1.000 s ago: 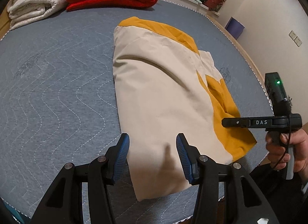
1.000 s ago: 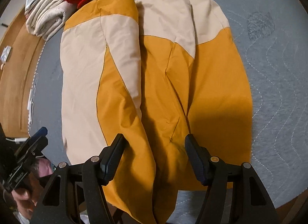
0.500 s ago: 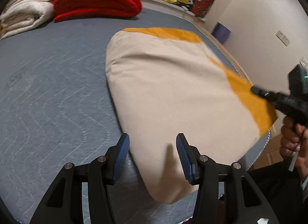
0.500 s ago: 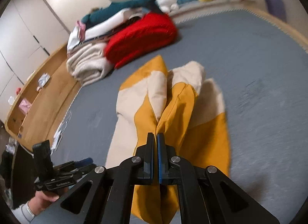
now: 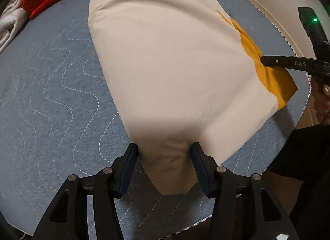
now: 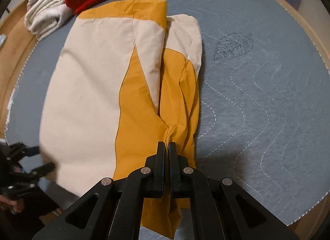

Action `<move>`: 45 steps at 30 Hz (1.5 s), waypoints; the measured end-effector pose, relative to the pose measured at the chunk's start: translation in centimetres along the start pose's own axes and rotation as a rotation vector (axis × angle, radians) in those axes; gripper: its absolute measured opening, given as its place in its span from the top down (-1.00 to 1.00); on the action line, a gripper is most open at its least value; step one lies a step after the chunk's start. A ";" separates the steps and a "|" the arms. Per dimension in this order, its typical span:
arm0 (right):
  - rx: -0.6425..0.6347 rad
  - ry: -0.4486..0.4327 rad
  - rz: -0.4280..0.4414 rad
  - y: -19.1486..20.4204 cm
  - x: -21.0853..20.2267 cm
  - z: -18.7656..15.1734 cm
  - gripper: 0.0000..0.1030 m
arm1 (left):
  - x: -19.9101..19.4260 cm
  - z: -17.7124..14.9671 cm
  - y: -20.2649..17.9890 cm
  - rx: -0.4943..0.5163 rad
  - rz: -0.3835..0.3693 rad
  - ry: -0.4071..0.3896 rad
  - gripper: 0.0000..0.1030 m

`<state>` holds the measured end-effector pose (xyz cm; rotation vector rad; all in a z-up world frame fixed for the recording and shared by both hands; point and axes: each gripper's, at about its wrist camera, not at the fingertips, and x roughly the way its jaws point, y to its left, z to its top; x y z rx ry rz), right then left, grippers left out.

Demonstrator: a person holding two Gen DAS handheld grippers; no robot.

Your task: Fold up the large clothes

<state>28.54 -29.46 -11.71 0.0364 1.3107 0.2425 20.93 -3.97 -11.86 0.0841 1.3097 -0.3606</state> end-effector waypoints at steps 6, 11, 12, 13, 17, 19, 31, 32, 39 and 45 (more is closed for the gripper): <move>-0.035 0.012 -0.011 0.1 0.3 -0.5 0.93 | 0.0 -0.6 0.1 0.009 0.012 0.009 0.03; -0.056 -0.006 -0.022 0.0 -0.2 -0.9 0.91 | 0.2 -0.4 -0.3 0.010 0.021 0.012 0.03; -0.061 -0.012 -0.020 0.0 -0.5 -0.9 0.80 | 0.3 -0.4 -0.3 0.012 0.022 0.012 0.03; -0.063 -0.016 -0.022 0.0 -0.7 -1.0 0.74 | 0.3 -0.4 -0.3 0.013 0.021 0.012 0.03; -0.052 -0.029 0.030 -0.8 -1.4 -1.4 0.65 | 0.1 -0.4 -0.1 0.007 0.010 0.011 0.02; -0.057 -0.015 0.072 -1.1 -1.3 -1.7 0.52 | -0.4 -0.4 0.4 -0.012 -0.012 -0.007 0.02; -0.127 0.123 0.003 -1.0 1.9 -3.1 0.65 | 0.8 0.4 3.7 -0.171 -0.097 0.042 0.01; -0.116 0.124 0.002 -1.1 2.0 -3.0 0.65 | 0.5 0.5 3.7 -0.170 -0.100 0.034 0.00; 0.022 -0.083 0.001 -3.5 -1.3 -0.3 0.34 | -1.6 0.6 5.6 -0.258 -0.167 -0.044 -0.03; 0.084 -0.069 0.065 -3.4 -0.2 1.2 -0.29 | -1.6 1.9 10.5 -0.422 -0.208 -0.073 -0.30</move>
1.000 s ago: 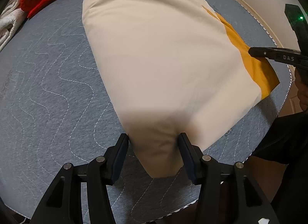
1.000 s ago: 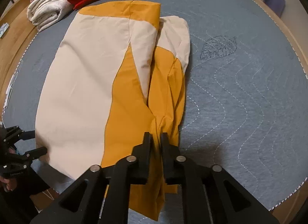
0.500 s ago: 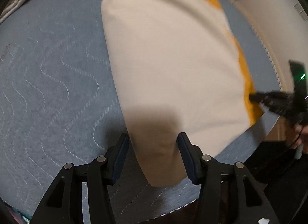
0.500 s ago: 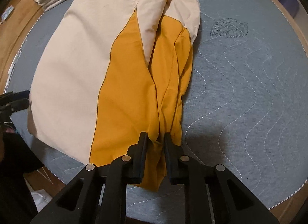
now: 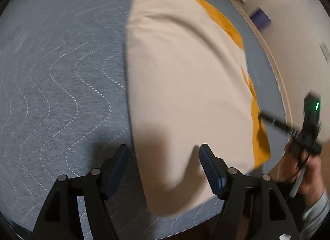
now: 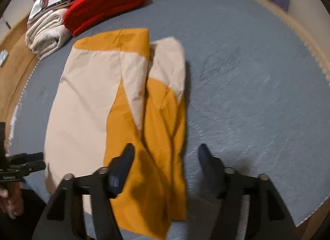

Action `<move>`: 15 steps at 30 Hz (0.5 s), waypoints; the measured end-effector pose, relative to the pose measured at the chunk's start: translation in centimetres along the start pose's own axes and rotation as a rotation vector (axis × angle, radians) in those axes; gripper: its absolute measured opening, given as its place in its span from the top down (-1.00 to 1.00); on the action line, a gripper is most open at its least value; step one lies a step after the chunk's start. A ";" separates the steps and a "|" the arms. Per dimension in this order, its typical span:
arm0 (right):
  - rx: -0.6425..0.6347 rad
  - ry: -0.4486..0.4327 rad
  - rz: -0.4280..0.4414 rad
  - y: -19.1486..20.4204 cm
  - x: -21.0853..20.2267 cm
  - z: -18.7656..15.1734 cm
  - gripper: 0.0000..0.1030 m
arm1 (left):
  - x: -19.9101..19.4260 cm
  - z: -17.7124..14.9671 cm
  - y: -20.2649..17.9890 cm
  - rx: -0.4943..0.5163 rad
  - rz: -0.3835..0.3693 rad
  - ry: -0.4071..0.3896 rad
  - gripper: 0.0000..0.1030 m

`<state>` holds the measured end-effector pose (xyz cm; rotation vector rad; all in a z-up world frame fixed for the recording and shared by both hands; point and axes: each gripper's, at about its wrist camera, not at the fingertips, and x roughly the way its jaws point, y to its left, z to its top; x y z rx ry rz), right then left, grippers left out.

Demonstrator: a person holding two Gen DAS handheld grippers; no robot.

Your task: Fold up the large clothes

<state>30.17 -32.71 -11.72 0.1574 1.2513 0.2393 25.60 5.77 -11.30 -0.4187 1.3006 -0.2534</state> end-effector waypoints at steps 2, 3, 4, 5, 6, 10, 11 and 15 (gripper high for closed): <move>0.029 0.056 0.008 -0.1 1.7 0.4 -0.29 | 0.1 1.2 1.4 -0.103 -0.039 -0.002 -0.31; 0.048 0.084 0.016 -0.4 2.8 0.5 -0.29 | 0.4 1.8 2.4 -0.160 -0.068 0.000 -0.31; 0.065 0.105 0.027 -0.5 3.6 0.4 -0.29 | 0.8 2.3 2.9 -0.201 -0.096 0.008 -0.31; 0.090 0.131 0.044 -0.6 4.4 0.5 -0.29 | 1.6 2.3 2.6 -0.230 -0.122 0.016 -0.31; 0.108 0.146 0.050 -0.7 5.0 0.6 -0.31 | 2.2 2.5 2.6 -0.245 -0.140 0.023 -0.31; 0.113 0.162 0.031 -0.4 6.5 1.1 -0.39 | 4.2 3.8 3.3 -0.273 -0.185 0.057 -0.45; 0.107 0.163 0.023 -0.3 6.8 1.3 -0.39 | 4.6 3.9 3.6 -0.274 -0.192 0.062 -0.47; 0.102 0.155 0.024 0.1 7.8 2.1 -0.30 | 6.1 4.3 3.5 -0.283 -0.222 0.078 -0.53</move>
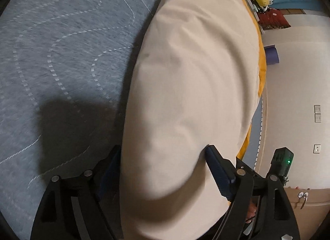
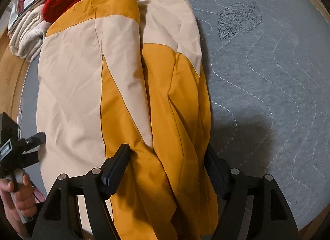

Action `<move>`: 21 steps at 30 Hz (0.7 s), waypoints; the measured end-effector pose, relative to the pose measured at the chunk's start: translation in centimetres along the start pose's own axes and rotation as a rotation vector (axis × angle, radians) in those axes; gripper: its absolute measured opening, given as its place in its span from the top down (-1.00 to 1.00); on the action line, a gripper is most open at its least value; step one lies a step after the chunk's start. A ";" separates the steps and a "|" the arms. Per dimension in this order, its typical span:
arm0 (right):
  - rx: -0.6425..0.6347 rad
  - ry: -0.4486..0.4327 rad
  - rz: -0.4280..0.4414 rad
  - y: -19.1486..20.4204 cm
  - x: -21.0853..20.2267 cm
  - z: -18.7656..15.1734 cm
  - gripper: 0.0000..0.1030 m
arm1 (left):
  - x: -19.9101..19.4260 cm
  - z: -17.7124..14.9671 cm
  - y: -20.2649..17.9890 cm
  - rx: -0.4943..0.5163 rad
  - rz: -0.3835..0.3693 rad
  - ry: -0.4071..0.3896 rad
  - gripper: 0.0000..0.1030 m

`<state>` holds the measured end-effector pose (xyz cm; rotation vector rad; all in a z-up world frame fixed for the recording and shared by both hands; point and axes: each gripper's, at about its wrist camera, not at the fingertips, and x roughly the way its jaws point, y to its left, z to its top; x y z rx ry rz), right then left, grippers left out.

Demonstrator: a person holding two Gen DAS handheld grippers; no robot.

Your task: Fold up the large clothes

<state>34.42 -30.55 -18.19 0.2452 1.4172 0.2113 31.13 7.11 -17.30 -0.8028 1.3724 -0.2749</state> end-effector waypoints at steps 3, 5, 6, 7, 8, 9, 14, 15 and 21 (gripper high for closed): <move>-0.009 -0.009 0.011 1.1 0.3 0.7 0.03 | 0.6 0.5 -0.1 -0.006 -0.026 -0.013 -0.53; -0.002 -0.013 0.019 1.5 0.5 0.9 0.20 | 0.4 0.8 -0.7 0.026 -0.021 -0.046 -0.43; 0.008 -0.016 0.027 1.6 0.5 1.0 0.30 | 0.4 0.9 -1.3 0.042 -0.015 -0.057 -0.41; 0.013 -0.018 0.030 1.9 0.5 1.0 0.36 | 0.0 0.9 -1.6 0.060 -0.012 -0.066 -0.33; 0.015 -0.025 0.032 2.4 0.5 1.1 0.40 | -0.5 0.8 -1.6 0.066 -0.014 -0.072 -0.23; 0.012 -0.031 0.031 2.6 0.4 1.2 0.46 | -1.0 0.8 -1.8 0.072 -0.017 -0.078 -0.18; -0.037 -0.089 0.053 5.5 0.4 2.1 0.59 | -5.0 0.8 -2.0 0.127 0.007 -0.139 -0.02; -0.043 -0.099 0.071 5.9 0.3 2.2 0.61 | -5.8 0.6 -1.8 0.120 0.010 -0.151 -0.01; -0.140 -0.128 0.173 10.4 0.9 2.6 0.64 | -9.3 0.3 2.3 0.069 0.081 -0.191 -0.01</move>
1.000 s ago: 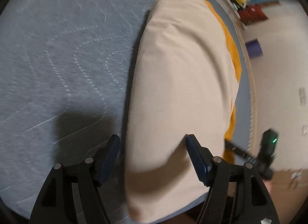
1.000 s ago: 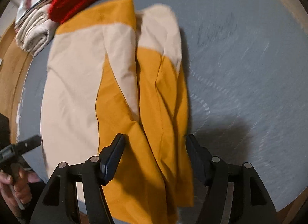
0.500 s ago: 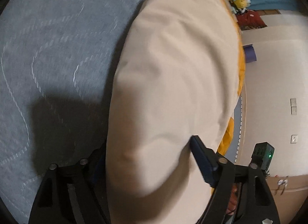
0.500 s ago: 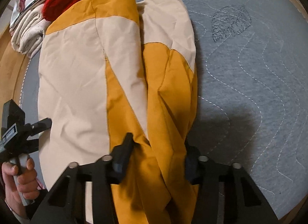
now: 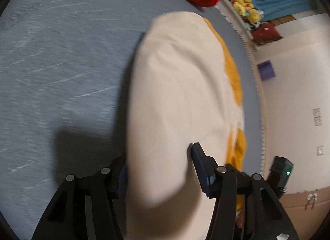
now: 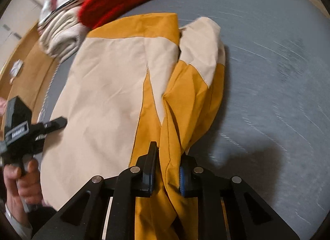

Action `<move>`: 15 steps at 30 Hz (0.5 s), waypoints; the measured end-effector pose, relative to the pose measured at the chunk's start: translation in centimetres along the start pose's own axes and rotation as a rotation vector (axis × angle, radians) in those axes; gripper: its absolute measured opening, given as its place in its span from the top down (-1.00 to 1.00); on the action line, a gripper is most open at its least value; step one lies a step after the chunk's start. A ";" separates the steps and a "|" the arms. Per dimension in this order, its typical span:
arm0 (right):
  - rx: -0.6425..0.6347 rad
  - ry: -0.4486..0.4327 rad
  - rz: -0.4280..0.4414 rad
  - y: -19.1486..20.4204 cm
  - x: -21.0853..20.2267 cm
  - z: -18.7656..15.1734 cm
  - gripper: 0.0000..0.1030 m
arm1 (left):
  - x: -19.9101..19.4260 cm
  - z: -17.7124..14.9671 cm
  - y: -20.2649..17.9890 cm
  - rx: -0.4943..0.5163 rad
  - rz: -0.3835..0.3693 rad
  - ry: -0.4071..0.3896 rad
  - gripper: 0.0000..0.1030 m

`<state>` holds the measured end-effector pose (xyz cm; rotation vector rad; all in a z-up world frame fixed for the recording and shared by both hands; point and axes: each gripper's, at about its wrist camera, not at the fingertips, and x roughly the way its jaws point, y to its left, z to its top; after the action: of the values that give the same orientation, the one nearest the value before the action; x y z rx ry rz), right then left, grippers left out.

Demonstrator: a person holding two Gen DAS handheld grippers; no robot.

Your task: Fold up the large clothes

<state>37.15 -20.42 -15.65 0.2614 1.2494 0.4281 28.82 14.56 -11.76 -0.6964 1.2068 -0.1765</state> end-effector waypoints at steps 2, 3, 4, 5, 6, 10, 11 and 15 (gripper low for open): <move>-0.010 0.014 -0.033 0.7 0.7 0.0 0.60 | -1.0 -0.3 0.8 0.013 0.033 -0.008 -0.04; -0.003 0.030 -0.047 0.7 1.0 0.0 0.48 | -1.2 -0.2 0.6 0.021 0.035 -0.015 -0.04; 0.011 0.041 -0.046 0.5 1.0 -0.1 0.41 | -2.0 -0.4 0.8 0.035 0.034 -0.027 -0.04; 0.017 0.041 -0.057 0.4 0.8 -0.2 0.39 | -2.7 -0.8 0.9 0.053 0.027 -0.034 -0.04; 0.015 0.038 -0.079 0.7 0.5 -0.5 0.34 | -2.7 -0.4 0.5 0.069 0.019 -0.033 -0.04; 0.018 0.027 -0.127 0.4 -0.6 -1.8 0.29 | -2.0 -2.3 -1.4 0.230 0.014 0.029 -0.05; 0.015 0.025 -0.139 0.3 -1.0 -2.1 0.29 | -1.2 -2.9 -1.6 0.263 0.069 0.047 -0.05; -0.025 0.028 -0.271 -0.3 -2.1 -3.6 0.13 | 0.1 -5.7 -1.3 0.342 0.279 0.057 -0.16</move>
<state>33.28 -21.77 -15.06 0.0630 1.2850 0.2141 24.04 11.23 -12.08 -0.2227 1.2756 -0.1651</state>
